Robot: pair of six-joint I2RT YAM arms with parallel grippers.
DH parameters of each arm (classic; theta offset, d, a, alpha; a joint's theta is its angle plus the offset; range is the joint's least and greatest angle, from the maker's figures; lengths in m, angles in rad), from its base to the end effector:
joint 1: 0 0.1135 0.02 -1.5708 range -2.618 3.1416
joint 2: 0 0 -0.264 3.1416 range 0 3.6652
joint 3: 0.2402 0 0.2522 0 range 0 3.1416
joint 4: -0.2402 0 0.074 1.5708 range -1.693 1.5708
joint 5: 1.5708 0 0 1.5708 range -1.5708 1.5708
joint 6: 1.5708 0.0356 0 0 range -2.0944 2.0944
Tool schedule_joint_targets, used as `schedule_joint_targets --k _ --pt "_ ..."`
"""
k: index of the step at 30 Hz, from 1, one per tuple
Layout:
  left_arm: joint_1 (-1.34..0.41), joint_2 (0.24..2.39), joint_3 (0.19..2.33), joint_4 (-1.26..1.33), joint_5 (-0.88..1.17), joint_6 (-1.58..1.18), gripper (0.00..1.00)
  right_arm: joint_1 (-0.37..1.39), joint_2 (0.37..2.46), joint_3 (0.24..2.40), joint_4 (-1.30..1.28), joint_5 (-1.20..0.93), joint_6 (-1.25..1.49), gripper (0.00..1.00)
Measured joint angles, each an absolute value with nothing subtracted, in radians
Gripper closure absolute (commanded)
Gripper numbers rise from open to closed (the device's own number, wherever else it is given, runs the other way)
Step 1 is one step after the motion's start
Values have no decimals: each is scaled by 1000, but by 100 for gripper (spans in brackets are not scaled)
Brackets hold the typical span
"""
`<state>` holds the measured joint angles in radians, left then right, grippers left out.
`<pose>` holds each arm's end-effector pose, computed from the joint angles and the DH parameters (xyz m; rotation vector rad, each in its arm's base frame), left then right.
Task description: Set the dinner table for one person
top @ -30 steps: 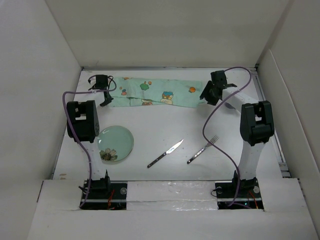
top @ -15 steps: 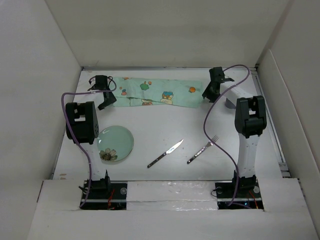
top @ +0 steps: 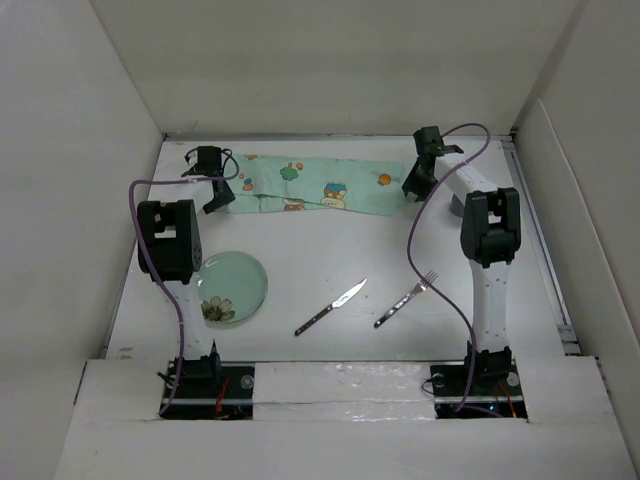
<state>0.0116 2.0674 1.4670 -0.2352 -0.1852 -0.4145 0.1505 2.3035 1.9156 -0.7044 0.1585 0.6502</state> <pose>0.4548 0.0118 0.1759 -0.5880 2.3144 0.0332 0.4915 0.0689 0.1757 0.7024 2.5456 0.0579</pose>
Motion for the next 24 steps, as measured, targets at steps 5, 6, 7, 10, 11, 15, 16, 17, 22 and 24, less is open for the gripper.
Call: schedule_joint_targets --k 5,6,7,10,11,15,16,17,22,24 --pt "1 2067 1464 -235 -201 -408 67 150 2320 1953 -765 146 641 63" --pt "1 2067 1462 -233 -203 -408 67 150 2326 1964 -783 144 638 63" --pt "1 2067 1460 -229 -206 -408 67 150 2333 1977 -799 142 633 63" --pt "-1 2067 1457 -224 -212 -408 67 151 2346 2003 -823 131 622 56" --pt "-3 2067 1455 -222 -215 -408 66 151 2346 2003 -830 126 619 54" --pt "-6 2067 1455 -219 -224 -405 63 152 2347 2006 -846 119 598 70" --pt "-6 2067 1455 -218 -225 -405 63 152 2350 2012 -857 119 596 74" --pt "-7 2067 1455 -218 -225 -405 63 152 2353 2019 -866 118 593 80" --pt "-7 2067 1455 -217 -225 -405 61 153 2367 2041 -890 112 580 95" --pt "-7 2067 1455 -217 -225 -405 61 154 2367 2041 -891 109 576 100"
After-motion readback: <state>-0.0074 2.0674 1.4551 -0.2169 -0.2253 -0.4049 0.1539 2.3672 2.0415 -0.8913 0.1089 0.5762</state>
